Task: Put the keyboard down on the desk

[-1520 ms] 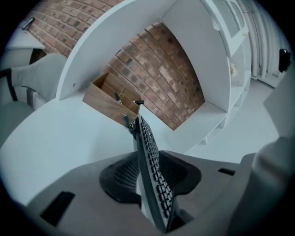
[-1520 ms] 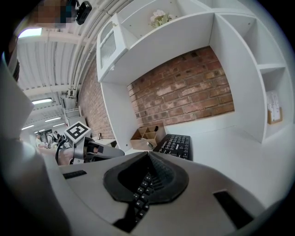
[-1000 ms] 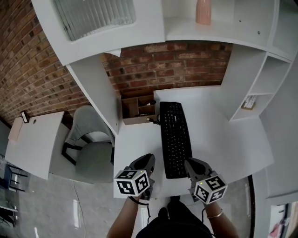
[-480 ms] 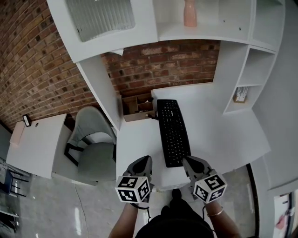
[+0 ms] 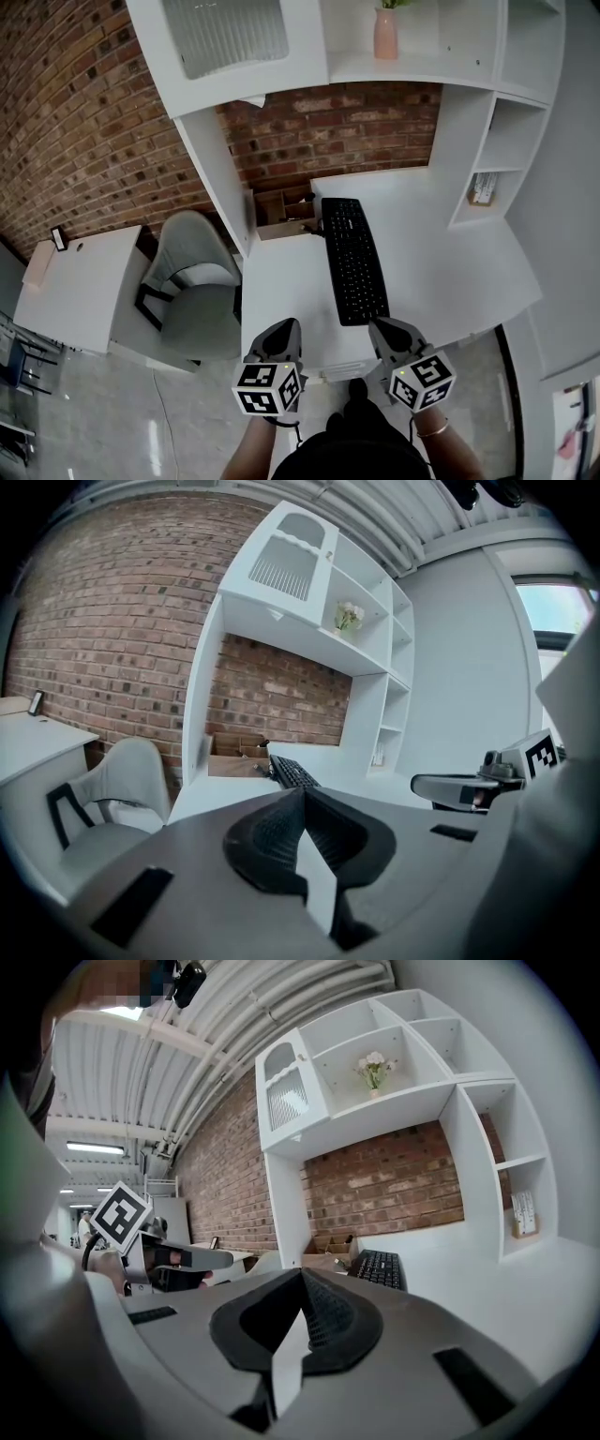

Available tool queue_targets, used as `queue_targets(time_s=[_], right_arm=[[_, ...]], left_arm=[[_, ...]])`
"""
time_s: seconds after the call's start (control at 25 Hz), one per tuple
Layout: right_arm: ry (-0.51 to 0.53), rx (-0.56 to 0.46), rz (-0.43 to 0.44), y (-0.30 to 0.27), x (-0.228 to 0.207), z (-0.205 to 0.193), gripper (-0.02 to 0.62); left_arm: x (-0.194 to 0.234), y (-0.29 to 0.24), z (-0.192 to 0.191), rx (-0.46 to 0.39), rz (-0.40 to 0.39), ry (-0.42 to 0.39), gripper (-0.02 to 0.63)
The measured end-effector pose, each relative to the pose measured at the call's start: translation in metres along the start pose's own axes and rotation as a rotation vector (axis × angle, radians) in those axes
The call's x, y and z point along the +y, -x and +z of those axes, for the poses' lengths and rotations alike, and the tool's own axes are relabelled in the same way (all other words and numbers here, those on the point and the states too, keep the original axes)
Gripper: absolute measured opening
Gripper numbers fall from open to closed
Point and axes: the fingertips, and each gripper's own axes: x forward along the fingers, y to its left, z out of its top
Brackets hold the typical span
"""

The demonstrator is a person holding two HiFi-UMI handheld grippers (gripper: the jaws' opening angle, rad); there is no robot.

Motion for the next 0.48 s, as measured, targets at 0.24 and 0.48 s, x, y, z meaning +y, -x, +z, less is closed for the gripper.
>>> queue_targets(time_s=[0.24, 0.48], right_arm=[[0.0, 0.004, -0.008, 0.007, 0.012, -0.003, 0.005], [0.014, -0.022, -0.024, 0.013, 0.019, 0.005, 0.005]], left_arm=[[0.003, 0.017, 0.006, -0.019, 0.017, -0.038, 0.009], [0.003, 0.028, 0.01, -0.037, 0.01, -0.045, 0.009]])
